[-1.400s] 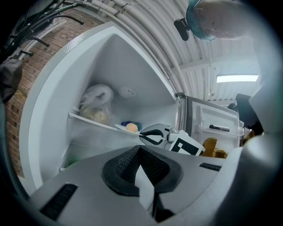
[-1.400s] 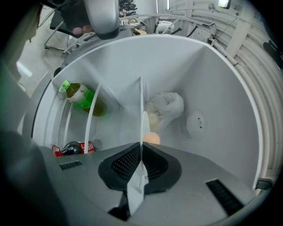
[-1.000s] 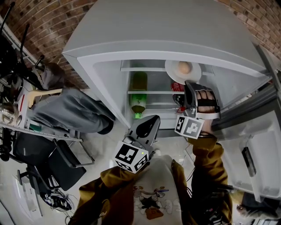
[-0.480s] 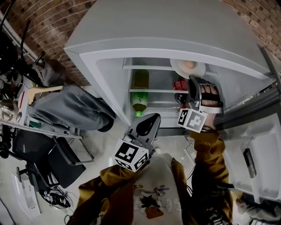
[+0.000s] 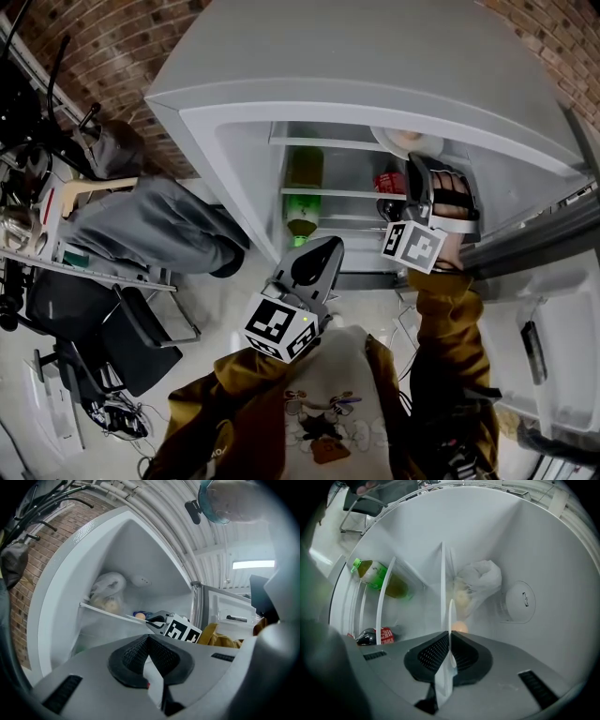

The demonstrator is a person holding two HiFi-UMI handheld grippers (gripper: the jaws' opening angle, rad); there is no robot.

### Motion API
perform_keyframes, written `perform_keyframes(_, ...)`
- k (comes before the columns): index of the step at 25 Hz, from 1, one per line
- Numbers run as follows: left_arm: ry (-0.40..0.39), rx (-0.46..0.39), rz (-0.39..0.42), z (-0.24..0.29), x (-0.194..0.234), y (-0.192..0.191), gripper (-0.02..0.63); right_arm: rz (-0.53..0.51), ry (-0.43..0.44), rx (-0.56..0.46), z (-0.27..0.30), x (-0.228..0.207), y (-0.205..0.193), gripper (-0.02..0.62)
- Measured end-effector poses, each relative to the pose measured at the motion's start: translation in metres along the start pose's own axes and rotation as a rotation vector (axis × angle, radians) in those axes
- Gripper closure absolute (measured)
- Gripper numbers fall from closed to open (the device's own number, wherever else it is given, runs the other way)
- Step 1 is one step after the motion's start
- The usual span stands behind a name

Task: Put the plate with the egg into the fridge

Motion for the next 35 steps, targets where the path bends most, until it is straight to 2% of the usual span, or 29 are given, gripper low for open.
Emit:
perform_keyframes(9, 0.009, -0.007, -0.004, 0.0, 0.005, 0.003, 0.6, 0.055, 0.063, -0.022, 0.008, 0.0, 0.004, 0.574)
perform_keyframes(14, 0.013, -0.005, -0.011, 0.0, 0.008, 0.003, 0.6, 0.044, 0.09, -0.016, 0.009, -0.001, 0.005, 0.574)
perform_keyframes(18, 0.012, -0.002, -0.015, 0.001, 0.009, 0.001, 0.6, 0.087, 0.087, -0.031, 0.011, 0.008, 0.003, 0.574)
perform_keyframes(25, 0.011, 0.003, -0.023, 0.0, 0.009, 0.0, 0.6, 0.117, 0.068, -0.054, 0.003, -0.005, 0.009, 0.572)
perform_keyframes(28, 0.01, 0.003, -0.024, 0.0, 0.007, -0.002, 0.6, 0.135, 0.073, -0.054, 0.001, -0.002, 0.009, 0.517)
perform_keyframes(32, 0.011, -0.001, -0.023, 0.0, 0.007, -0.003, 0.6, 0.109, 0.066, -0.054, -0.002, -0.001, 0.007, 0.518)
perform_keyframes(35, 0.012, -0.002, -0.026, -0.001, 0.007, -0.003, 0.6, 0.088, 0.027, -0.049, -0.008, -0.004, 0.006, 0.517)
Point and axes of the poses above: the fingertips, and each gripper's own axes: z forward along the fingers, x to its left, y out of its top, the point moved 4 cm from there along -z, backward along the fingers, and after that the axes turned 8 degrees about -z, right-handed, at the moved point
